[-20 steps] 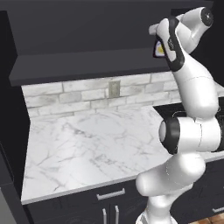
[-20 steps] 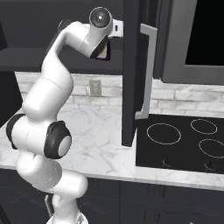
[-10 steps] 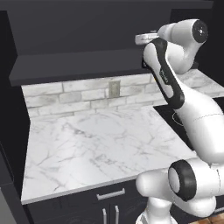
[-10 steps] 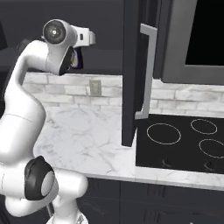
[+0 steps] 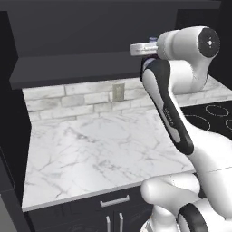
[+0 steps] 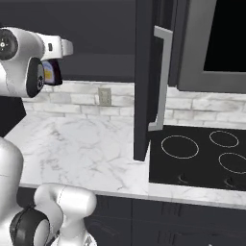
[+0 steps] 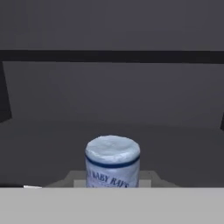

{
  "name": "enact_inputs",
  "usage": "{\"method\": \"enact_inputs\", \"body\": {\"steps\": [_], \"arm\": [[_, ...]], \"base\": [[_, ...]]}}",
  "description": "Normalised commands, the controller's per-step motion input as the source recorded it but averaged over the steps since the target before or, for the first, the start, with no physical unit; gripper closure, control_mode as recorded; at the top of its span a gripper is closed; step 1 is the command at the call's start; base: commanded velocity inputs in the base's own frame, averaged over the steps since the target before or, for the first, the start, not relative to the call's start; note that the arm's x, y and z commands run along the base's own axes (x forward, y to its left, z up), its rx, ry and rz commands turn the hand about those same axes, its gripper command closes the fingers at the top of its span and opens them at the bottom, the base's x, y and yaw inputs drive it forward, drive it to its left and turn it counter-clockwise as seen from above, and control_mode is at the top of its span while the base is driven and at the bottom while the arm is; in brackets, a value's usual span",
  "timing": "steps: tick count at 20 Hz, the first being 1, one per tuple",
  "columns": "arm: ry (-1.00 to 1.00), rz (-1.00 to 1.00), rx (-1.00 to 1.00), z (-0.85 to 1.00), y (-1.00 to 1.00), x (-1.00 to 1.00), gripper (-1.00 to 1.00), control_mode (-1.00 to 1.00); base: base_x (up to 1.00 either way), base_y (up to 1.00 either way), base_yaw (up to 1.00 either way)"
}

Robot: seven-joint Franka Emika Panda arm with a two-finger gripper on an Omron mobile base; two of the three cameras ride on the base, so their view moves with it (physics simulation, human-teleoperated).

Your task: Move the mayonnaise and condiment bottle from the cabinet to the dining counter.

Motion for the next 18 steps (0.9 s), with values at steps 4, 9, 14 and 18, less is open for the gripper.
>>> {"method": "enact_inputs", "body": {"steps": [4,9,14,18], "arm": [[0.0,0.0,0.0,0.0,0.06,-1.0,1.0,-1.0],[0.0,-0.01,0.0,0.0,-0.08,-1.0,1.0,-1.0],[0.03,-0.03,0.0,-0.14,-0.19,-0.81,1.0,-1.0],[0.08,-0.06,0.0,-0.3,-0.52,-0.5,1.0,-1.0]], "base": [[0.0,0.0,0.0],[0.0,0.0,0.0],[0.0,0.0,0.0],[0.0,0.0,0.0]]}}
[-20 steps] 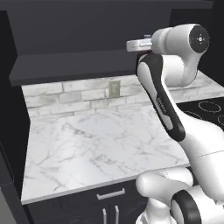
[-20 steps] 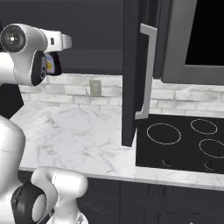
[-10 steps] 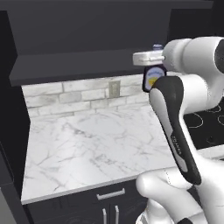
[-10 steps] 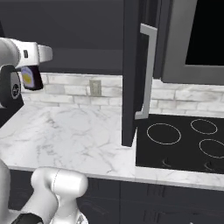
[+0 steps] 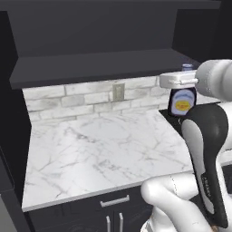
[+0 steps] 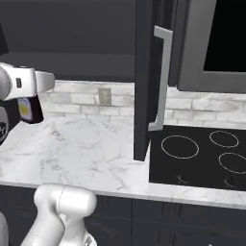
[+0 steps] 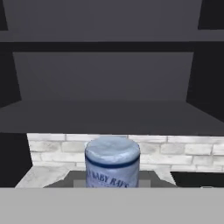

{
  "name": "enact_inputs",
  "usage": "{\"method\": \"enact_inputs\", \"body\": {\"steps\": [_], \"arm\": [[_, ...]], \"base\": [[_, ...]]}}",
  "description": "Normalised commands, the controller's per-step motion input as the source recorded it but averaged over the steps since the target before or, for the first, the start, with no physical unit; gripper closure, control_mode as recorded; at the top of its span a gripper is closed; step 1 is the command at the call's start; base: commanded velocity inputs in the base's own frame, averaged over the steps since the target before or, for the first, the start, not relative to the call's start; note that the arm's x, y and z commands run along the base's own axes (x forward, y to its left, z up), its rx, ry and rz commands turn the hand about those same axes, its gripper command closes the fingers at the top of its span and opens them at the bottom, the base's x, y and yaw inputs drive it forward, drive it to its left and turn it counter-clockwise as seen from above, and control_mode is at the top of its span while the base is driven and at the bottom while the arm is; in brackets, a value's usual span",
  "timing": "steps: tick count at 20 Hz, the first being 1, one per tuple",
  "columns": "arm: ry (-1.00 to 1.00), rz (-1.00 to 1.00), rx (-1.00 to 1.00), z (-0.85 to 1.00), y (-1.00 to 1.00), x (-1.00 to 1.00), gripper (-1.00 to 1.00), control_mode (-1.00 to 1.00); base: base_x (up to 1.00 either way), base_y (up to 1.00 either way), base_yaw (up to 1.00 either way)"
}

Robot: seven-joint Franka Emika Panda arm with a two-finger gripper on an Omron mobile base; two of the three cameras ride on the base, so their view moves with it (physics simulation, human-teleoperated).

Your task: Move the mayonnaise and condiment bottle from the cabinet to the dining counter.

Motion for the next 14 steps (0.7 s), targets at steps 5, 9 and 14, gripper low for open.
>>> {"method": "enact_inputs", "body": {"steps": [5,9,14], "arm": [[0.11,-0.07,0.04,-0.42,-0.86,-0.35,1.0,-1.0],[0.04,-0.04,0.0,-0.18,-0.18,-0.23,1.0,1.0],[0.0,0.0,0.0,0.0,0.0,0.0,1.0,1.0]], "base": [[0.0,0.0,0.0],[-0.18,-0.02,-0.01],[-1.0,0.0,-0.09]]}}
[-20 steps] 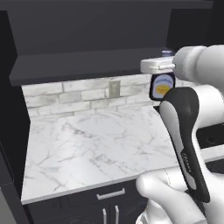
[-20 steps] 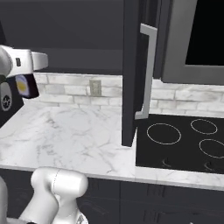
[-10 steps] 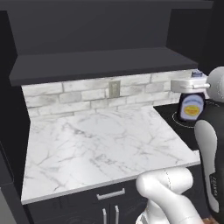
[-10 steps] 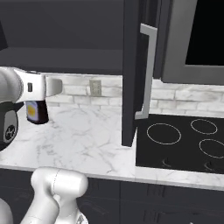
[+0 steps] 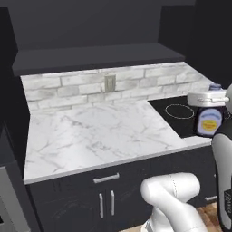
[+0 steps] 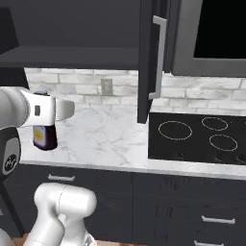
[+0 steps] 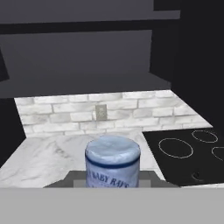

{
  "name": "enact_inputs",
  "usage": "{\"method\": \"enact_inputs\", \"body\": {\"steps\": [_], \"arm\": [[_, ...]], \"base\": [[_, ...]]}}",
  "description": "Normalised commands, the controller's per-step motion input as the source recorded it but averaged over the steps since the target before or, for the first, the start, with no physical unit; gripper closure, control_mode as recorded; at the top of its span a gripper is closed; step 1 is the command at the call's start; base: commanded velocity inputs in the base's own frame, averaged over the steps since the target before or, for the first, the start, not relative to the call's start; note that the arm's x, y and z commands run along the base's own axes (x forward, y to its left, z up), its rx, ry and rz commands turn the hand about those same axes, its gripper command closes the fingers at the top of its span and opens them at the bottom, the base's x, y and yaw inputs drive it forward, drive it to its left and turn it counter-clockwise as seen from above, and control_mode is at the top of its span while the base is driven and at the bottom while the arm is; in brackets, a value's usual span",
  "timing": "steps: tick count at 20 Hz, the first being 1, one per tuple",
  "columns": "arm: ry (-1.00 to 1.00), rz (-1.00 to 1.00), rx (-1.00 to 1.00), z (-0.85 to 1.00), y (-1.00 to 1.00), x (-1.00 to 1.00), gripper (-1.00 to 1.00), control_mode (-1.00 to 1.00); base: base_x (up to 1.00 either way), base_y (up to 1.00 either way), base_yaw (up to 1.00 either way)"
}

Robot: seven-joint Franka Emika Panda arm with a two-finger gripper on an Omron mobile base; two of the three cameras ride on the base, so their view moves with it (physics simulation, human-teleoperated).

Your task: Move the mayonnaise and condiment bottle from the cabinet to the dining counter.

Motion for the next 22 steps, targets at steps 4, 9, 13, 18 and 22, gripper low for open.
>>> {"method": "enact_inputs", "body": {"steps": [4,9,13,18,22], "arm": [[0.0,0.0,0.0,0.0,0.0,0.0,1.0,1.0],[0.0,0.0,0.0,0.0,0.0,0.0,1.0,1.0],[0.0,0.0,0.0,0.0,0.0,0.0,1.0,1.0],[0.0,0.0,0.0,0.0,0.0,0.0,1.0,1.0],[0.0,0.0,0.0,0.0,0.0,0.0,1.0,1.0]], "base": [[-0.95,0.01,-0.08],[-0.25,0.4,0.21],[-0.02,0.65,0.63],[-0.02,0.77,0.66],[-0.1,0.84,0.66]]}}
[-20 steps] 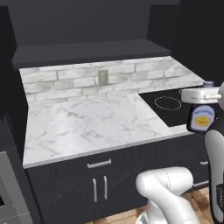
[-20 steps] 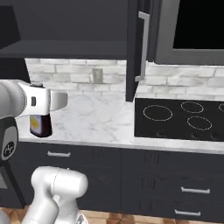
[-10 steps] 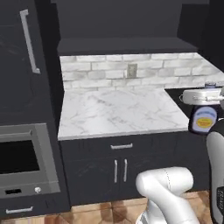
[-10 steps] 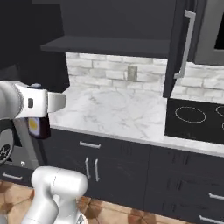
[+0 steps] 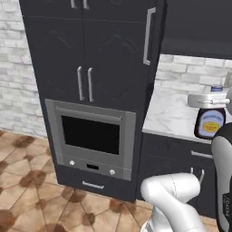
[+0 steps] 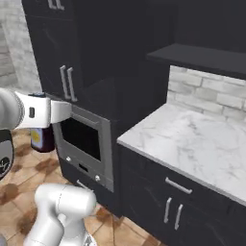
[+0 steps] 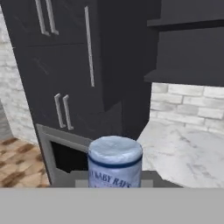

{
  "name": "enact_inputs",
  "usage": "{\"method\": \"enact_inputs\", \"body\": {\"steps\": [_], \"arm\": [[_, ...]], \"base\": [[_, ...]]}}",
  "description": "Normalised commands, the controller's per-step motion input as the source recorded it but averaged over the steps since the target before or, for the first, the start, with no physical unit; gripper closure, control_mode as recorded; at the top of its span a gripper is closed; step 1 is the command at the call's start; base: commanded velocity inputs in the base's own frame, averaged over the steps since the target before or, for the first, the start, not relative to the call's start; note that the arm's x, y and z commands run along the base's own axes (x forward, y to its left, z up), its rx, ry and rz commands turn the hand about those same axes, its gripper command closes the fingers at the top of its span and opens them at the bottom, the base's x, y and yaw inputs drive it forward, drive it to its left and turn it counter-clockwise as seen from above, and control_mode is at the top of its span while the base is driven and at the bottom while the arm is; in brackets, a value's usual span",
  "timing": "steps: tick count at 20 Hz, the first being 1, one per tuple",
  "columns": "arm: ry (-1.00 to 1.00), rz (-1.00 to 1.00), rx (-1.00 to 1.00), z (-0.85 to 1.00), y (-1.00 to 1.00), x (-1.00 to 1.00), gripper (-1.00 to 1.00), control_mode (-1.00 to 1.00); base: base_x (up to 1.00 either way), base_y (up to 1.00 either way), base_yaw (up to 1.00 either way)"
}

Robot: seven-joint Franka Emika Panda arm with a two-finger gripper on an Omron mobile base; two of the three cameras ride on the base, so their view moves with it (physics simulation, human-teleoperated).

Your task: Move the mayonnaise and condiment bottle from the cabinet to the dining counter.

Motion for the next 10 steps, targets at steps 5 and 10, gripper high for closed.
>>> {"method": "enact_inputs", "body": {"steps": [5,10], "arm": [[0.0,0.0,0.0,0.0,0.0,0.0,1.0,1.0],[0.0,0.0,0.0,0.0,0.0,0.0,1.0,1.0]], "base": [[-0.13,0.98,0.66],[-0.06,1.0,0.61]]}}
